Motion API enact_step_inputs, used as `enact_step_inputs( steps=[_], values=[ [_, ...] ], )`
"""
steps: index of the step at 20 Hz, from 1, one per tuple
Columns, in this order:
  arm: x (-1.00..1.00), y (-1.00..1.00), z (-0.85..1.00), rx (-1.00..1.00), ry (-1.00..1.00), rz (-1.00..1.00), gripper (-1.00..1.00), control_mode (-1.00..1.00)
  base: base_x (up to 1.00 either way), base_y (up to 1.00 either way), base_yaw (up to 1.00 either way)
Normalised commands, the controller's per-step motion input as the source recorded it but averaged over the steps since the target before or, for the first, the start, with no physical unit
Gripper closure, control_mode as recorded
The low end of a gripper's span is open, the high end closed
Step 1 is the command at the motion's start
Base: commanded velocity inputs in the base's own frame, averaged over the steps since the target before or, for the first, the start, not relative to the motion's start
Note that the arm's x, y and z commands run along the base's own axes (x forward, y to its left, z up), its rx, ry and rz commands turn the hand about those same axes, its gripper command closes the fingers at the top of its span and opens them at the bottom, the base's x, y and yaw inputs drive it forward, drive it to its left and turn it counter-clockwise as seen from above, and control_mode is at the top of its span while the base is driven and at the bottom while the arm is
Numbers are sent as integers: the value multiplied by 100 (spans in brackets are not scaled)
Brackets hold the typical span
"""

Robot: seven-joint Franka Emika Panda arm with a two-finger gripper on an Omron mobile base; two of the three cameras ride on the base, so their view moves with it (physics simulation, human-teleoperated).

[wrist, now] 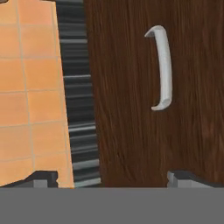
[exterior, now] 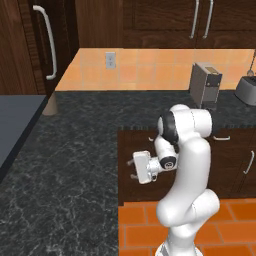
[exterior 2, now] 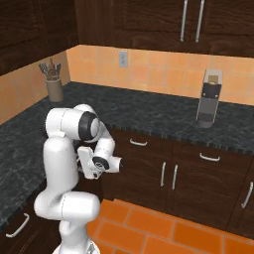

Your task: Take a straw from the drawer in front and place it inside the glass cup on the dining counter.

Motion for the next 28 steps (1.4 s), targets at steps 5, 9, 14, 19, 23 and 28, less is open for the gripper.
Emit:
enact_step_inputs(
  steps=[5,9,14,19,23,28],
  values=[
    [34,36,-35,8,0,4,-100,-100,0,0,0],
    [29,38,-32,4,0,2,-100,-100,0,0,0],
    [41,34,-31,0,0,0,-100,-100,0,0,0],
    [39,34,-33,0,0,0,-100,-100,0,0,0],
    [35,20,-43,0,2,0,-100,-100,0,0,0],
    [28,10,-42,0,1,0,-100,-100,0,0,0]
  ],
)
